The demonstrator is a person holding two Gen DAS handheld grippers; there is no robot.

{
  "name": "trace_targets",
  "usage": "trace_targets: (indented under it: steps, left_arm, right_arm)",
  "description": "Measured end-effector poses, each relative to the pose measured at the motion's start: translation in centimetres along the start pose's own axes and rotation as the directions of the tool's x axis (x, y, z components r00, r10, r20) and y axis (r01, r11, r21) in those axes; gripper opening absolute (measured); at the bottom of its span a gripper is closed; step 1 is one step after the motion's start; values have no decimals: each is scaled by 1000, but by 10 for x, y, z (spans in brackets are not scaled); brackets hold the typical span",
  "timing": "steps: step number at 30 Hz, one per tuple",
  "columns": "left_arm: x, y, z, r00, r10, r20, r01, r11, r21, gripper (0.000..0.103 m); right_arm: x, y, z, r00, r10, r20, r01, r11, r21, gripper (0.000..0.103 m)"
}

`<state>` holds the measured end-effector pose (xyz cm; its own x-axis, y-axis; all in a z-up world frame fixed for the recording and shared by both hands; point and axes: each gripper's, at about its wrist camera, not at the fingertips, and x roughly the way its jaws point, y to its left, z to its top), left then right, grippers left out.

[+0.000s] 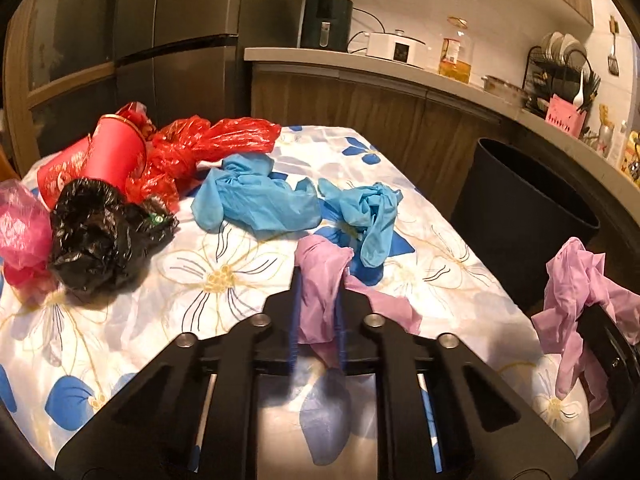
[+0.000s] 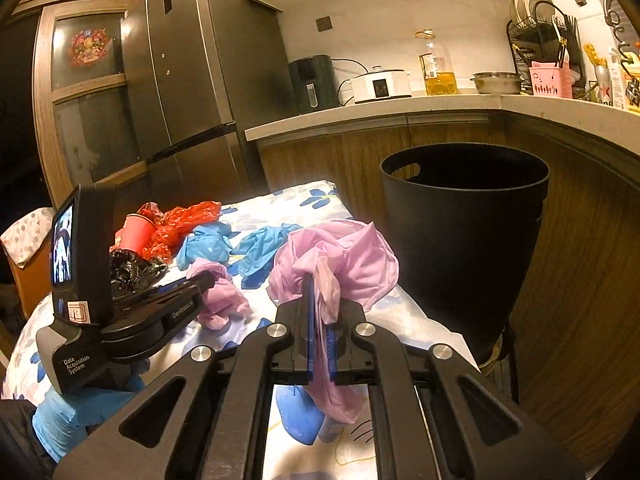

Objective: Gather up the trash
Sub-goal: 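Grasp a purple glove with the right gripper while the left gripper grasps another purple glove, then carry both purple gloves over the bin and open both grippers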

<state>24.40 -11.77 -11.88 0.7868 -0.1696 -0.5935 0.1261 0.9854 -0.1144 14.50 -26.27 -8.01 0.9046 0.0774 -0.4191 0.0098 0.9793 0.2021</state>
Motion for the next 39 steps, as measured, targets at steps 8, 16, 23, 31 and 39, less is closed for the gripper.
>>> trace_targets:
  steps: [8,16,23,31,39]
  left_arm:
    - [-41,13,9,996,6,88,-3,1000,-25,6]
    - [-65,3,31,990,-10,138,11,1000,-6,6]
    - [-69,-24,48,985,-54,165,49,998,30,6]
    - [-67,-85,85,962,-176,210,154,981,116,6]
    - [-50,-141,116,931,-283,231,249,955,163,6]
  right_arm:
    - [-11,6,3,999,37,9,-37,999,-22,6]
    - [-17,12,15,999,39,37,-37,998,-51,6]
    - [-22,3,33,996,-5,86,10,998,-62,6]
    - [-27,-31,76,976,-106,188,120,991,-63,6]
    - [-24,-77,114,946,-201,255,215,976,-27,6]
